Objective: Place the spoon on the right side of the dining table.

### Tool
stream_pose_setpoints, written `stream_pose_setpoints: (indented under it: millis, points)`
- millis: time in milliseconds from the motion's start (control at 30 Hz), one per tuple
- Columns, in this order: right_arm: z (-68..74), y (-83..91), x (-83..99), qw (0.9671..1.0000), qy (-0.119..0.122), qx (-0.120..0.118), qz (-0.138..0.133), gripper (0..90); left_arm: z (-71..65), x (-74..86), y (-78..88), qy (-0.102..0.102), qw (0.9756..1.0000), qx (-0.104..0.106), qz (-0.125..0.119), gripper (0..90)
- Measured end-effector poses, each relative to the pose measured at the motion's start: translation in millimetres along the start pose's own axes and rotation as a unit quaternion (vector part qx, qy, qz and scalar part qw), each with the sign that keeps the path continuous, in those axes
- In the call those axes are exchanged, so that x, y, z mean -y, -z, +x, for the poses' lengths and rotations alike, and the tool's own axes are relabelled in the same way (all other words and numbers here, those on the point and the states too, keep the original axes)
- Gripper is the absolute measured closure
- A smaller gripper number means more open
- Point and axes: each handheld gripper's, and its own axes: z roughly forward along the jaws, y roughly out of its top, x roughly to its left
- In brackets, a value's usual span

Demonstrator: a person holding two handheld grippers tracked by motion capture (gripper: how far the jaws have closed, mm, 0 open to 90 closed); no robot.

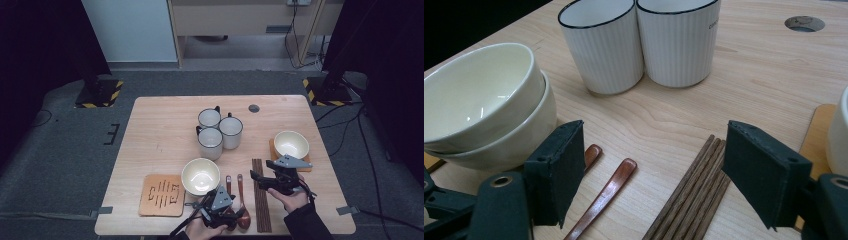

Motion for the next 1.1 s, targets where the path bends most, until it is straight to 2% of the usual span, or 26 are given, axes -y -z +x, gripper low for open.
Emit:
stream_pose_setpoints:
  millis: [633,1100]
  points:
    - [2.1,-4.6,5.1,0.9999,0.000,-0.002,0.014,25.2,-2.8,7.3,-12.4,-0.009,0.9995,0.006,0.029,39.9]
    - [7.1,-14.0,9.5,0.9995,0.005,-0.006,0.030,25.0,-6.3,9.2,-18.5,-0.016,0.9987,0.023,0.041,36.5]
